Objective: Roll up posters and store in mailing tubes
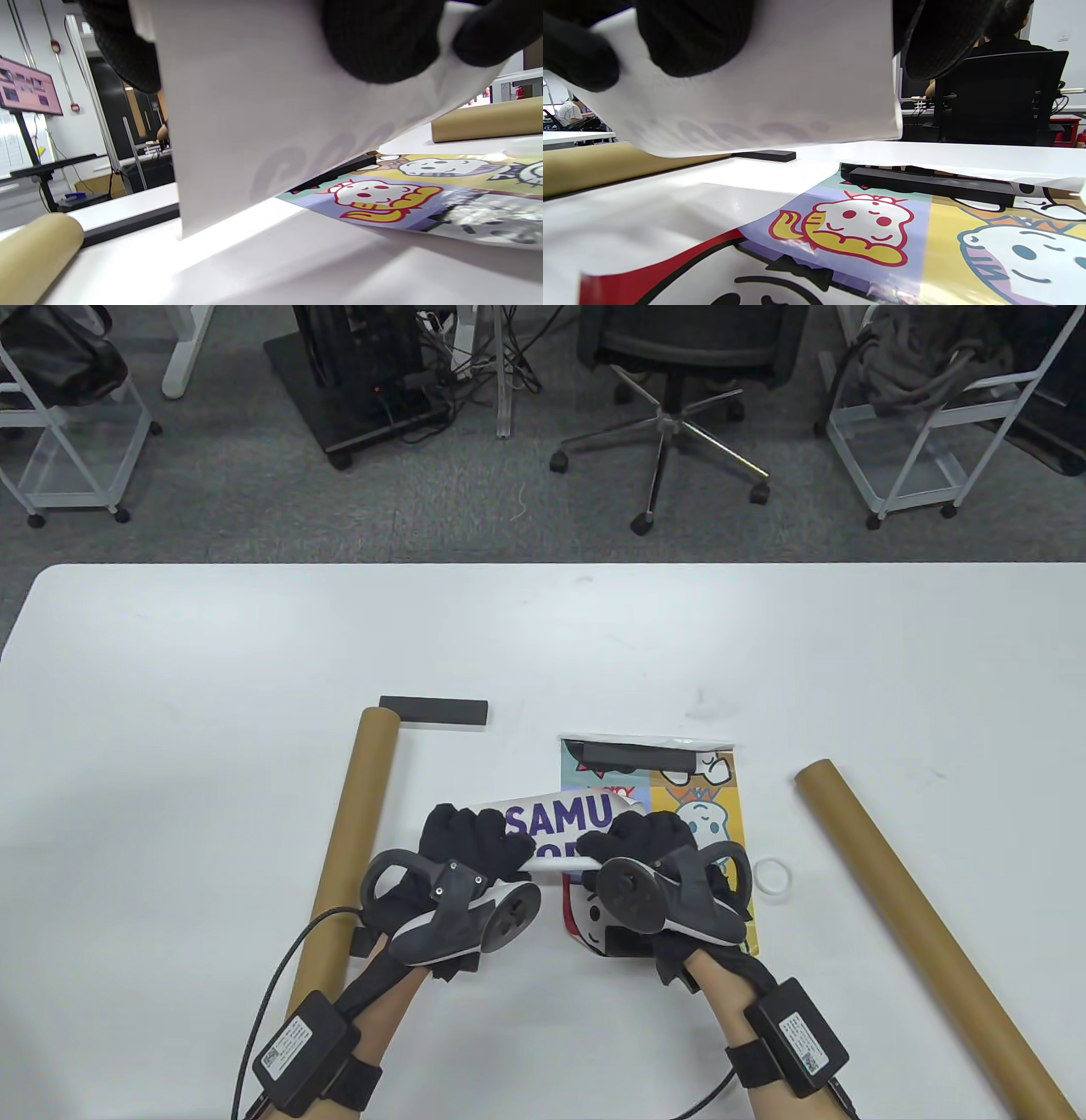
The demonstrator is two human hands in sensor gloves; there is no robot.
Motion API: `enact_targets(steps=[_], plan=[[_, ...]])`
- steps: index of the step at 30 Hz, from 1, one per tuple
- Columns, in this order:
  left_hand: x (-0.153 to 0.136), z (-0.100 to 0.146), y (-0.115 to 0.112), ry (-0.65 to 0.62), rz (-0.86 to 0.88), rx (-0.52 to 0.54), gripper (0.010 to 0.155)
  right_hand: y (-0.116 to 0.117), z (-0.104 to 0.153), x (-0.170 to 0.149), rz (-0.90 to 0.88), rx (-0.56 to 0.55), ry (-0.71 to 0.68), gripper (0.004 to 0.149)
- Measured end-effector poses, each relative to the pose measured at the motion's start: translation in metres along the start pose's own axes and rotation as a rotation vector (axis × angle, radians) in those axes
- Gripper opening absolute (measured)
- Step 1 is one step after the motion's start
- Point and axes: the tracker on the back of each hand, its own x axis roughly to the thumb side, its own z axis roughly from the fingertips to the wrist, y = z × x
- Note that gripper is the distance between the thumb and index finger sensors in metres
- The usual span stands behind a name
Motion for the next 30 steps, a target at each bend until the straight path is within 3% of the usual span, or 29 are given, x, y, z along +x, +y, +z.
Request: enact_targets(steps=[6, 13, 18, 30], plan=[[-0.0021, -0.0010, -0.0028, 0.003, 0.011, -0.013, 0.068, 0.0006, 0.0003, -0.0005, -0.002, -0.003, 0.005, 0.057], [-0.0018, -0.0016, -0.0033, 0.002, 0.026, -0.011, 0.068, 0.0018, -0.0005, -0.0013, 0.007, 0.015, 0.013, 0.053], [-0.0013, -0.0014, -0.0035, 0.000, 0.008, -0.018, 0.053, 0.0001, -0.0001, -0.0032, -0.012, 0.001, -0.009, 0.054], [0.0024, -0.0006, -0.0005, -0.009, -0.011, 0.004, 0.044, 0.0026, 0.0005, -0.0042, -0.025, -0.025, 0.009, 0.046]])
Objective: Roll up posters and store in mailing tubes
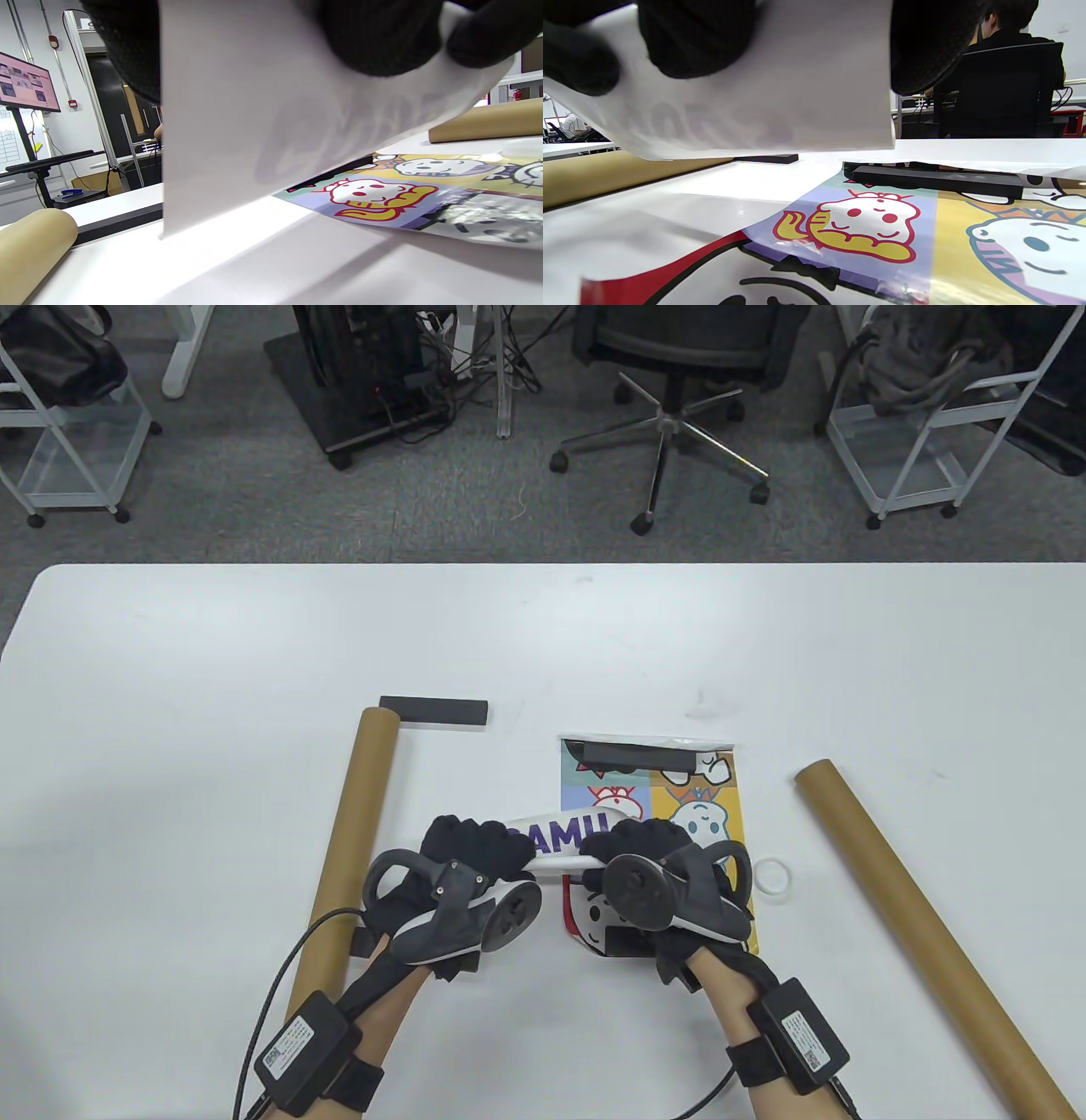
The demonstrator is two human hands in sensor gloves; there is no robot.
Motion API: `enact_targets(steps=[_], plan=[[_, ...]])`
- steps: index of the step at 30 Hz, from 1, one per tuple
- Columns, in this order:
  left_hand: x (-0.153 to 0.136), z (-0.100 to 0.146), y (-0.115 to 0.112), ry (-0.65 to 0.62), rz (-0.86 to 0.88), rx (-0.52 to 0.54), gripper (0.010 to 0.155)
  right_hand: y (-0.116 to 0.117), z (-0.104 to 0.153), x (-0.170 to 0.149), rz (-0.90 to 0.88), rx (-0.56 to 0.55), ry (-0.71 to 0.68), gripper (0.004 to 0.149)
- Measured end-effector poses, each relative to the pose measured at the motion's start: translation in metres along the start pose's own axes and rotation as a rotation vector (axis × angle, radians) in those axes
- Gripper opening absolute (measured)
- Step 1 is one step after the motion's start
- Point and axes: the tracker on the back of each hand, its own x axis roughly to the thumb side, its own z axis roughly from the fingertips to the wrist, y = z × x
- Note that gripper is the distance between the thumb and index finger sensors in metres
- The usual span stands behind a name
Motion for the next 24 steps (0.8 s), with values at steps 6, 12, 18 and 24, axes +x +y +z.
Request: enact_targets(steps=[6, 12, 18, 24], plan=[[0.0002, 0.0000, -0.0001, 0.006, 0.000, -0.012, 0.045, 0.0008, 0.0002, 0.0003, -0.001, 0.008, 0.001, 0.046], [0.0011, 0.0001, 0.0008, 0.000, -0.009, -0.019, 0.045, -0.0024, 0.0008, 0.0022, 0.013, -0.011, 0.003, 0.046], [0.0003, -0.0003, -0.0005, -0.004, 0.019, -0.051, 0.048, -0.0008, 0.0006, 0.0016, 0.000, 0.020, -0.006, 0.048], [-0.0008, -0.0006, -0.0013, -0.002, 0.020, -0.064, 0.056, -0.0005, 0.0003, 0.0012, -0.008, 0.035, -0.008, 0.051]])
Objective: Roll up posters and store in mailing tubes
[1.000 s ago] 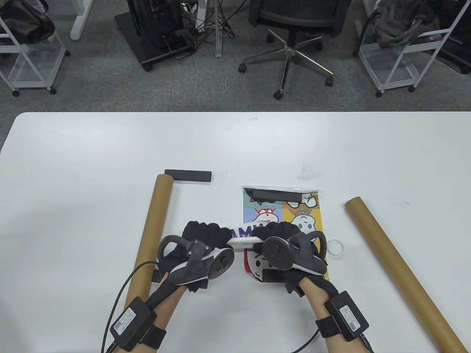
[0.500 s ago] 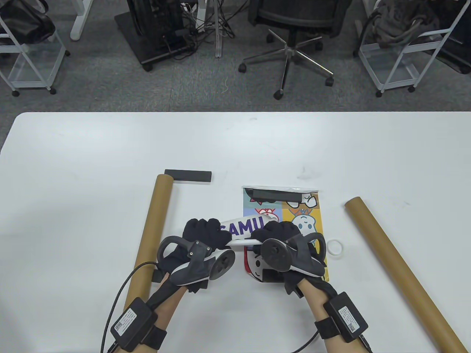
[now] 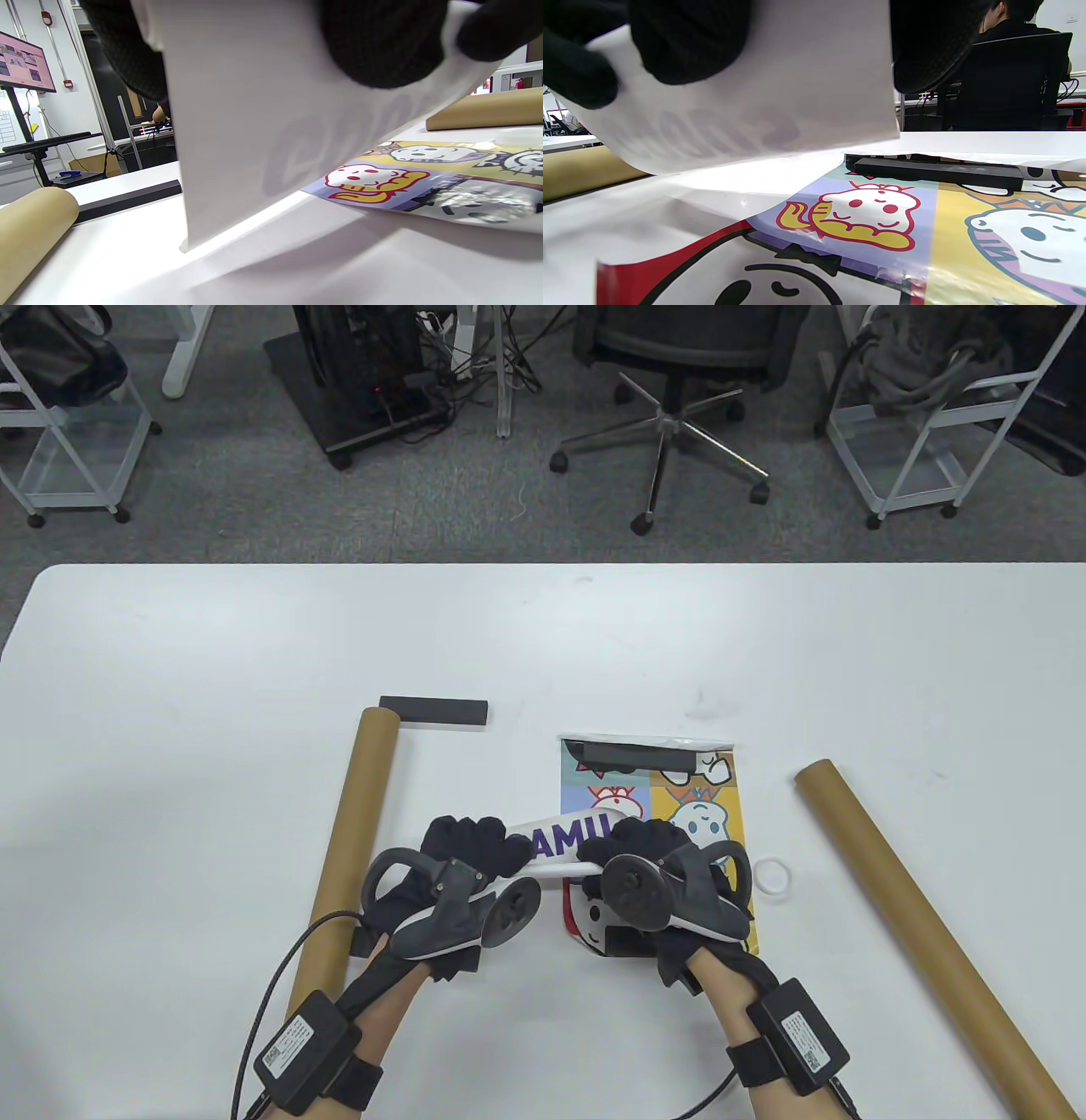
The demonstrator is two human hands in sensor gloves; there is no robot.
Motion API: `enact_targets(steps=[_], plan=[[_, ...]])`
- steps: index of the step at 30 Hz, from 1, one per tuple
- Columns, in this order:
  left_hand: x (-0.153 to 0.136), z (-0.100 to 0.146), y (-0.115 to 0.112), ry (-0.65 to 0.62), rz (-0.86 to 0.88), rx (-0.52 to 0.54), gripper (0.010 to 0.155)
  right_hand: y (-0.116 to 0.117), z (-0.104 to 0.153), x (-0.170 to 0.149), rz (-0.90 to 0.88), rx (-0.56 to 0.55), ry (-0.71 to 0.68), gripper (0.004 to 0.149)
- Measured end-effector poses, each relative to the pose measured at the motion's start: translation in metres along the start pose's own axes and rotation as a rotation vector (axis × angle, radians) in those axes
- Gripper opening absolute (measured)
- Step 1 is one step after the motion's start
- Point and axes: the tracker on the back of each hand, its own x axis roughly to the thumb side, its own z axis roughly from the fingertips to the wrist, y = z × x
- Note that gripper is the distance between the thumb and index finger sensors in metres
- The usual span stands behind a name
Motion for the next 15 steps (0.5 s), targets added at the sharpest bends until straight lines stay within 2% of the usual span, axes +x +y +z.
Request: enact_targets(steps=[11, 15], plan=[[-0.0017, -0.0009, -0.0017, 0.000, 0.012, -0.011, 0.059, 0.0004, -0.0002, -0.0029, -0.006, 0.009, 0.012, 0.055], [-0.0017, -0.0011, -0.0024, 0.004, 0.012, -0.012, 0.053, 0.0022, -0.0005, -0.0008, 0.009, 0.021, 0.010, 0.053]])
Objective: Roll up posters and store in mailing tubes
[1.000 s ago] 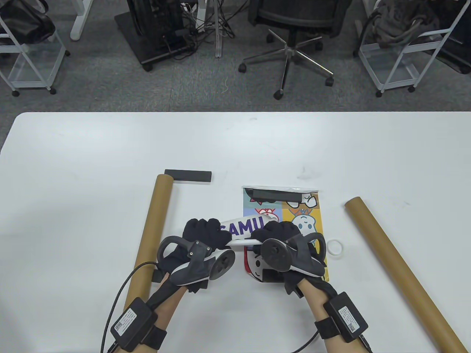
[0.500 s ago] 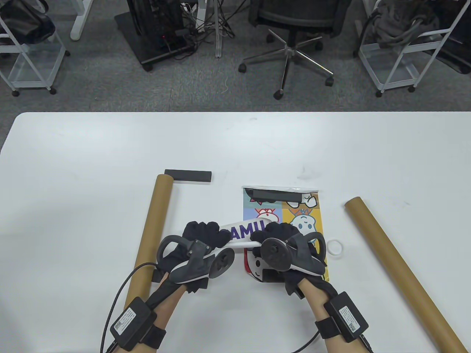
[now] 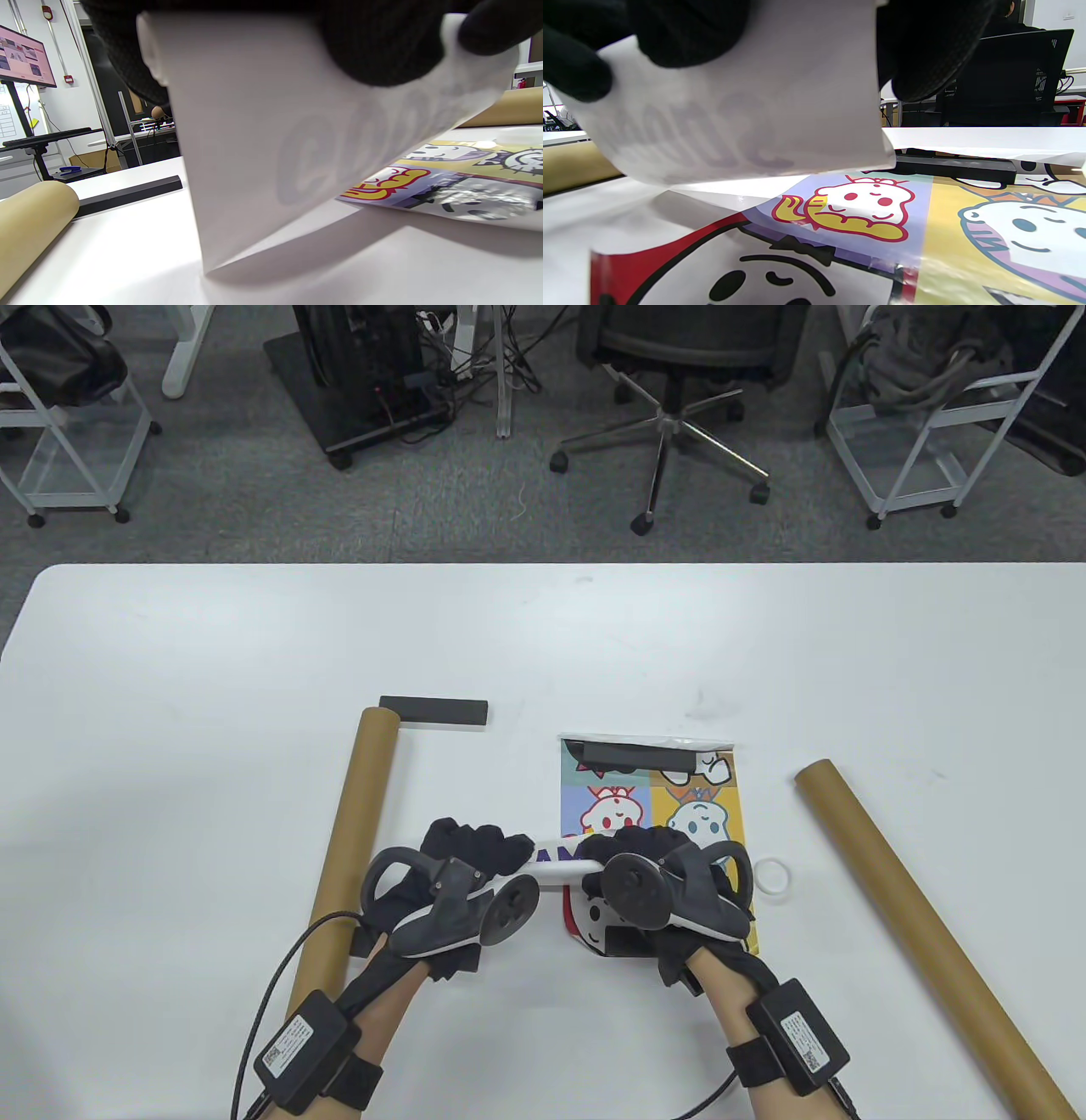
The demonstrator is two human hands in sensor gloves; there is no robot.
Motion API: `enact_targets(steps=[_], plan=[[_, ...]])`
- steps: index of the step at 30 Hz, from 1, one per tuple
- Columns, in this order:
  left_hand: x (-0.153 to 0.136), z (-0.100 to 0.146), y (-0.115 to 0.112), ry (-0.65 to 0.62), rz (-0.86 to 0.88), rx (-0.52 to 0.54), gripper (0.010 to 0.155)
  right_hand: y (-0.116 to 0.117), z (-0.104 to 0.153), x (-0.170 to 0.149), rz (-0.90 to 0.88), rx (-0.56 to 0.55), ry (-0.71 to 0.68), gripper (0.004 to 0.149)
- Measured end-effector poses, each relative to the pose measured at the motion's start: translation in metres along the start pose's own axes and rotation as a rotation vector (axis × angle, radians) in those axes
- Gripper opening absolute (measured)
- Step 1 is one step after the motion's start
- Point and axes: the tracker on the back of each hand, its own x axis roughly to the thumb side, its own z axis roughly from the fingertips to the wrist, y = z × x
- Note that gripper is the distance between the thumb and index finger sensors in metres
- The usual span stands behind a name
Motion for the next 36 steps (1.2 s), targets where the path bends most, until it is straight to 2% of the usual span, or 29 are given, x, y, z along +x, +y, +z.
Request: enact_targets(steps=[6, 17, 21, 25, 30, 36], plan=[[0.0016, -0.0006, 0.0002, 0.002, 0.035, -0.038, 0.051, 0.0020, -0.0013, -0.0026, -0.033, 0.066, 0.006, 0.056], [0.0015, 0.0007, -0.0014, 0.004, -0.034, 0.007, 0.044, 0.0052, -0.0012, 0.0035, -0.005, 0.033, 0.003, 0.048], [0.0024, 0.0009, -0.0007, 0.011, -0.052, -0.020, 0.044, 0.0045, -0.0010, 0.0054, 0.013, 0.017, 0.008, 0.048], [0.0046, 0.0014, 0.0010, 0.010, -0.083, -0.004, 0.044, 0.0040, -0.0010, 0.0054, 0.010, 0.023, 0.008, 0.049], [0.0025, 0.0003, -0.0012, -0.006, -0.013, -0.070, 0.048, 0.0042, -0.0005, 0.0024, -0.016, 0.030, 0.003, 0.055], [0.0012, 0.0000, -0.0016, -0.003, -0.009, -0.067, 0.054, 0.0047, -0.0007, 0.0013, -0.021, 0.021, 0.003, 0.058]])
